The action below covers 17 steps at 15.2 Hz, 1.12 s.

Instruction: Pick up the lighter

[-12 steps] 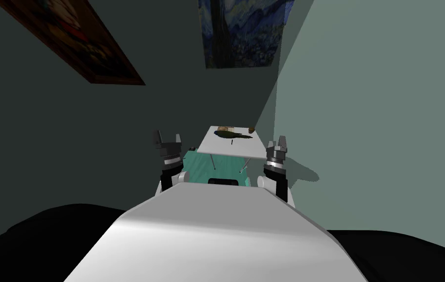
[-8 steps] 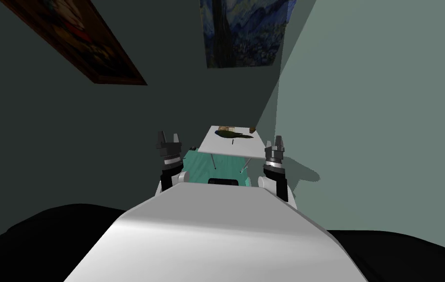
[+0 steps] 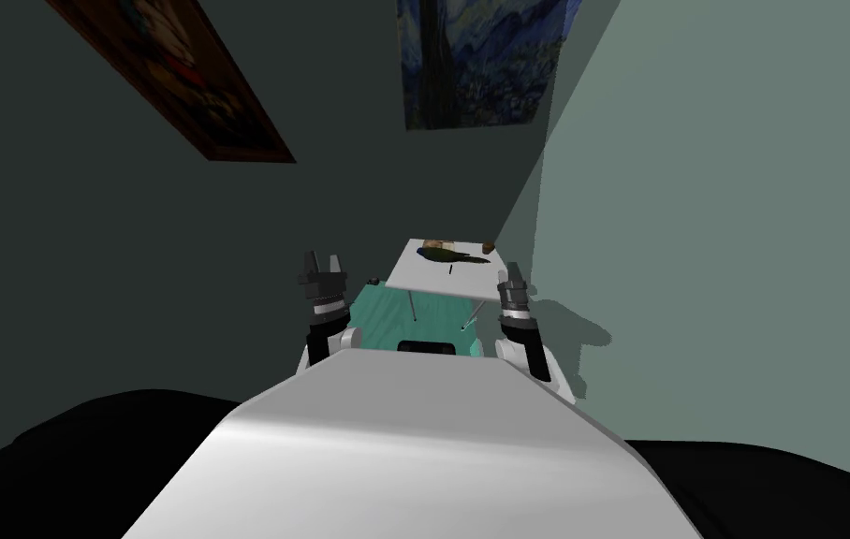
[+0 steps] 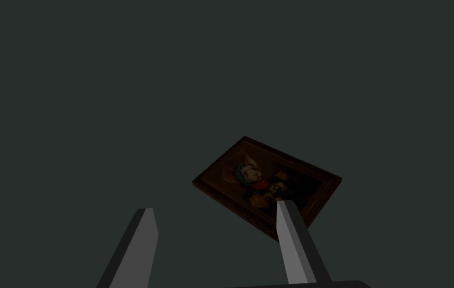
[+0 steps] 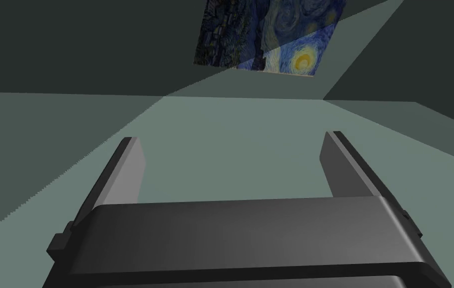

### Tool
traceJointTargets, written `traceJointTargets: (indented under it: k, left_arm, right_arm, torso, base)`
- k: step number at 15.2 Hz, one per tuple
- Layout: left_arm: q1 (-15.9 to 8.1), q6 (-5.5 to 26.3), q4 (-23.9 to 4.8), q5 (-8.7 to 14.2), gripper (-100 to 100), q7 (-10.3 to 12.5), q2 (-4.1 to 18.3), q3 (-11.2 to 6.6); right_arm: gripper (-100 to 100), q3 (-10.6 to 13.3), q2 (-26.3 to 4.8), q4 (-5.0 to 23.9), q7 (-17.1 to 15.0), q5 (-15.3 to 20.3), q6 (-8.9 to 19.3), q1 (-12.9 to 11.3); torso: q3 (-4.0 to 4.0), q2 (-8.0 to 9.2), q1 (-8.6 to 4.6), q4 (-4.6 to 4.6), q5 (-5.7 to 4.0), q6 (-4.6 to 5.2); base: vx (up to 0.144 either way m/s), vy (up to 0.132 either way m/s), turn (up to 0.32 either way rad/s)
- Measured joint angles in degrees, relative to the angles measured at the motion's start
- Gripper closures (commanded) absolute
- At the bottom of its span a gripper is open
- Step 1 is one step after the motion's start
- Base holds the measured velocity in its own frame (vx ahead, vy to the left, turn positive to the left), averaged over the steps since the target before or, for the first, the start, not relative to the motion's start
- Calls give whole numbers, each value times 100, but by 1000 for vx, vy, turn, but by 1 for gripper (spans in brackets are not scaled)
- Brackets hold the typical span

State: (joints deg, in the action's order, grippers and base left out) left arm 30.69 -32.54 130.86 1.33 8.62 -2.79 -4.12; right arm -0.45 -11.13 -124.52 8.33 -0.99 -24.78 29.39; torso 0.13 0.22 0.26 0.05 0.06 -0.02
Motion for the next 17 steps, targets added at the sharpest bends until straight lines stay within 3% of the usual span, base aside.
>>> traceJointTargets:
  k: [17]
  left_arm:
    - [1,0,0,0,0,0,0,0]
  right_arm:
    - [-100,935,-2091,1151,784,371,-651,-316]
  torso:
    - [-5,-10,-4,-2,0,2]
  base:
    - [-34,63,84]
